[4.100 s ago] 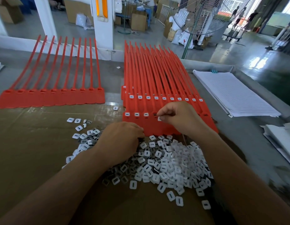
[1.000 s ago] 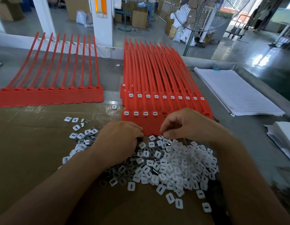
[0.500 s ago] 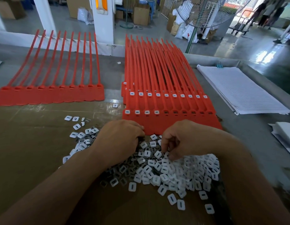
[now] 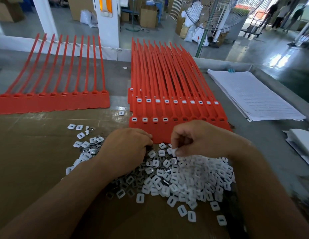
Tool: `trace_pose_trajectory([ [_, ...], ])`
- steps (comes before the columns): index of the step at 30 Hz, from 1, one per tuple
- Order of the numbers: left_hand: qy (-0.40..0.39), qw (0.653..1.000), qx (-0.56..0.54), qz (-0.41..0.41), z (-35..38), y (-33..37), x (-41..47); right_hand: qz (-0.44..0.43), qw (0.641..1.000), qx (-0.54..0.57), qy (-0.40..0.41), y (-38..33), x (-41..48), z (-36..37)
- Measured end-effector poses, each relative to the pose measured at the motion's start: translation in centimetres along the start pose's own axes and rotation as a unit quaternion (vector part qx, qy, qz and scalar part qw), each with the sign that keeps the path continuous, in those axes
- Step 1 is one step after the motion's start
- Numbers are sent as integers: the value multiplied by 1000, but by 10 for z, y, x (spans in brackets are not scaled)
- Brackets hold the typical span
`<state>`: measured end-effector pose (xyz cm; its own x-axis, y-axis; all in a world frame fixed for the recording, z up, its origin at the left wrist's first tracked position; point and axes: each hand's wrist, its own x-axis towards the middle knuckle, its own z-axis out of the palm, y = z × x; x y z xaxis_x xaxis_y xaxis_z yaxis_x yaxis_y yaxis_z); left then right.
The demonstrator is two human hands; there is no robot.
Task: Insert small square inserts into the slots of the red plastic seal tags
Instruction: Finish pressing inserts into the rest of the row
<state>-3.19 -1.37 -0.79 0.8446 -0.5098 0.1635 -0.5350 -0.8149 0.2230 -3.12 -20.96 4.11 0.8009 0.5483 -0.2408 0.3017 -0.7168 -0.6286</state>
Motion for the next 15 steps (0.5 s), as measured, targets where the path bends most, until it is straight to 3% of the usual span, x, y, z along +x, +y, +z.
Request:
trace_pose_trajectory([
  [8, -4, 1000, -2, 16, 0, -1, -2, 67, 953, 33, 295, 32, 24, 4],
  [15, 4, 1000, -5, 25, 0, 0, -2, 76, 926, 28, 369, 43, 42, 9],
])
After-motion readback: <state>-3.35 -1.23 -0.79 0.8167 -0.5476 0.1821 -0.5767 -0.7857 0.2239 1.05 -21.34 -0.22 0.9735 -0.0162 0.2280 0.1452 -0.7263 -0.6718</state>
